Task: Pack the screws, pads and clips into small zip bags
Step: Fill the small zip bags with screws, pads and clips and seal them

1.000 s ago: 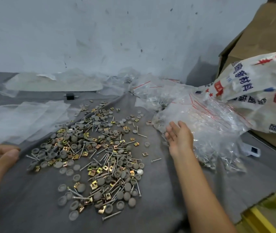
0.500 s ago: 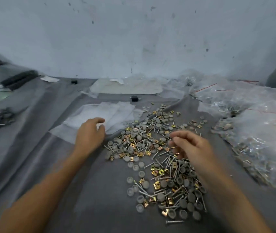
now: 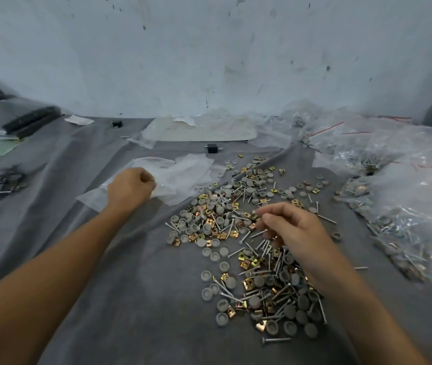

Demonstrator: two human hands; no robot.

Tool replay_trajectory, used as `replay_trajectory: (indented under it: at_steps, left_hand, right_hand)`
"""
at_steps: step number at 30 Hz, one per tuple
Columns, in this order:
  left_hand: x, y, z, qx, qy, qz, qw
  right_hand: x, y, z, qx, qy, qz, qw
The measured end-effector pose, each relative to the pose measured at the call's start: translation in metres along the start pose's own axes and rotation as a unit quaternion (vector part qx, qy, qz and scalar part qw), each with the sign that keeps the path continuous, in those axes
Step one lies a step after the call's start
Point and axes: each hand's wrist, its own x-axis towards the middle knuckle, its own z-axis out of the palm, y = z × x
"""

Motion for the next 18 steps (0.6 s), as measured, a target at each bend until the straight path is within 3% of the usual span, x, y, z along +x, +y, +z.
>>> replay_trajectory:
  at_steps: [5,9,12,15,18]
  left_hand:
    - [0.001,-0.006,0.005,-0.12,-0.063,-0.054,0.989]
    - [-0.008,0.005,-0.006,-0.071,0.006,0.019,0.997]
    - [-0.033,0.03,-0.032,-0.181,0.004,0.069,0.981]
    - [-0.073,0.057,-0.063,-0.348,-0.099,0.116,0.925]
    - [-0.112,0.074,-0.087,-0.529,-0.187,0.103,0.821]
  right_hand:
    - [-0.001,-0.001,0.004,-0.001,-0.013,0.0,1.0]
    - [-0.001,-0.001,0.003,-0.003,-0.017,-0.001,1.0]
    - [-0.001,-0.002,0.003,0.002,-0.012,0.004,1.0]
    - [-0.003,-0.005,0.008,0.02,-0.01,-0.006,1.0]
    - [-0.005,-0.004,0.02,0.052,-0.008,-0.005,0.999]
